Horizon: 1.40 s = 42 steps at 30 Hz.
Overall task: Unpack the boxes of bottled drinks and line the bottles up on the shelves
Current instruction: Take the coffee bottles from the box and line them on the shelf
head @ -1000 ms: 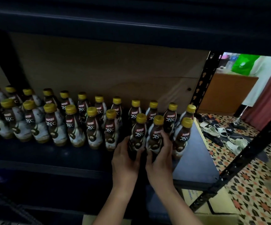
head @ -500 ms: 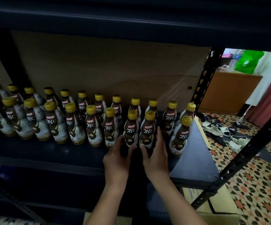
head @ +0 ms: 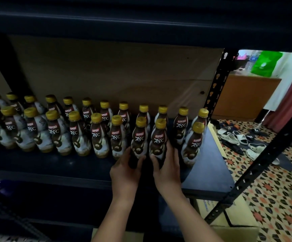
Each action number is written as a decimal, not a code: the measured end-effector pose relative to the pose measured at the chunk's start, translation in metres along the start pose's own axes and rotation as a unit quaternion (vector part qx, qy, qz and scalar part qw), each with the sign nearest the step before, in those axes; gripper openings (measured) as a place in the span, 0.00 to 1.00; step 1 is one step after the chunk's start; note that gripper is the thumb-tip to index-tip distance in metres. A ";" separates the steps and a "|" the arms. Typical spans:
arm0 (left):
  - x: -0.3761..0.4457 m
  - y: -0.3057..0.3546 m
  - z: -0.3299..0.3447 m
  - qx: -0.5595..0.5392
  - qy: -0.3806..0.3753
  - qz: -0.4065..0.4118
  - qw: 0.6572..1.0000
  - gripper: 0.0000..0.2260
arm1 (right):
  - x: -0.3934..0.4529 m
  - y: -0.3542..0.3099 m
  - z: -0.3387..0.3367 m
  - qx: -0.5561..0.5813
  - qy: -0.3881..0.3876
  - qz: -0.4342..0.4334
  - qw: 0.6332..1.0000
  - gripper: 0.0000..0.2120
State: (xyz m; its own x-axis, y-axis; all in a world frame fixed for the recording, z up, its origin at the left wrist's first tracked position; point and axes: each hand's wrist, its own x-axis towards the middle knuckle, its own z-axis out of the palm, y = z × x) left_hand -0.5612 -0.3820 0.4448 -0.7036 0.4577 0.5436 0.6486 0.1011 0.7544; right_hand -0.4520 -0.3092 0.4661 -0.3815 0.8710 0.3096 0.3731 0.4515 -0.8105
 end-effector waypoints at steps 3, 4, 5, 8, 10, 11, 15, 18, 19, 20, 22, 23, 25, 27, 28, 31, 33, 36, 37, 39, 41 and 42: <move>-0.001 0.000 -0.001 0.006 -0.002 0.006 1.000 0.17 | -0.001 0.000 0.000 -0.004 0.003 -0.002 1.000 0.33; -0.001 -0.001 0.000 0.007 -0.001 0.007 1.000 0.17 | -0.001 0.000 0.000 -0.003 0.006 -0.002 1.000 0.33; -0.001 -0.001 0.000 0.009 0.001 0.008 1.000 0.17 | -0.001 0.001 0.001 -0.003 0.009 -0.002 1.000 0.33; -0.001 0.000 0.000 0.013 0.005 0.008 1.000 0.16 | -0.001 0.002 0.001 0.000 0.012 -0.003 1.000 0.33; -0.001 0.000 -0.001 0.012 0.002 0.007 1.000 0.15 | -0.001 0.001 0.000 0.003 0.011 -0.006 1.000 0.33; -0.001 0.001 -0.002 0.009 -0.001 0.004 1.000 0.15 | -0.001 0.001 -0.001 0.005 0.010 -0.007 1.000 0.34; -0.004 0.003 -0.006 -0.019 0.002 -0.020 1.000 0.13 | -0.006 0.001 -0.005 0.002 0.003 -0.023 1.000 0.35; -0.008 0.004 -0.012 -0.037 0.040 -0.030 0.998 0.12 | -0.016 0.008 -0.010 0.008 0.029 -0.052 0.998 0.32; -0.009 0.003 -0.012 -0.042 0.041 -0.017 0.998 0.11 | -0.019 0.012 -0.013 0.013 0.052 -0.059 0.997 0.28; -0.011 0.002 -0.012 -0.044 0.034 0.002 0.998 0.10 | -0.021 0.014 -0.017 0.010 0.085 -0.067 0.994 0.25; -0.014 -0.002 -0.012 -0.029 -0.016 0.053 0.998 0.09 | -0.022 0.020 -0.027 -0.023 0.170 -0.084 0.982 0.21; -0.015 -0.005 -0.012 -0.005 -0.057 0.084 0.995 0.12 | -0.021 0.021 -0.032 -0.039 0.202 -0.078 0.976 0.22; -0.016 -0.010 -0.011 0.058 -0.139 0.151 0.977 0.18 | -0.017 0.021 -0.042 -0.039 0.217 -0.023 0.975 0.28; -0.015 -0.010 -0.011 0.082 -0.192 0.182 0.961 0.22 | -0.009 0.021 -0.048 -0.028 0.190 0.028 0.981 0.38; -0.014 -0.010 -0.012 0.081 -0.207 0.188 0.957 0.23 | -0.005 0.022 -0.049 -0.026 0.169 0.039 0.984 0.43; -0.010 -0.010 -0.013 0.063 -0.237 0.172 0.954 0.25 | 0.004 0.028 -0.052 -0.006 0.117 0.055 0.992 0.48; -0.008 -0.010 -0.014 0.054 -0.251 0.149 0.955 0.26 | 0.005 0.031 -0.052 -0.013 0.114 0.041 0.993 0.44; -0.009 -0.008 -0.015 0.048 -0.256 0.128 0.957 0.25 | 0.004 0.032 -0.052 -0.033 0.112 0.029 0.993 0.38; -0.009 -0.007 -0.015 0.047 -0.253 0.124 0.958 0.25 | 0.003 0.033 -0.051 -0.035 0.102 0.027 0.994 0.37; -0.010 -0.005 -0.015 0.047 -0.251 0.117 0.960 0.25 | 0.003 0.034 -0.050 -0.032 0.082 0.027 0.996 0.37; -0.010 -0.004 -0.016 0.047 -0.256 0.107 0.959 0.25 | 0.002 0.032 -0.049 -0.028 0.075 0.021 0.997 0.37; -0.010 -0.003 -0.016 0.047 -0.258 0.104 0.959 0.26 | 0.002 0.031 -0.049 -0.027 0.073 0.016 0.997 0.37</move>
State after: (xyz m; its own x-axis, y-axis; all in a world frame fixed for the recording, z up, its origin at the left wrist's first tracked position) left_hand -0.5606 -0.4012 0.4428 -0.3346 0.8502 0.4065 0.7995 0.0277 0.6001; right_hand -0.3998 -0.2840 0.4654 -0.2422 0.9027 0.3557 0.4291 0.4285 -0.7952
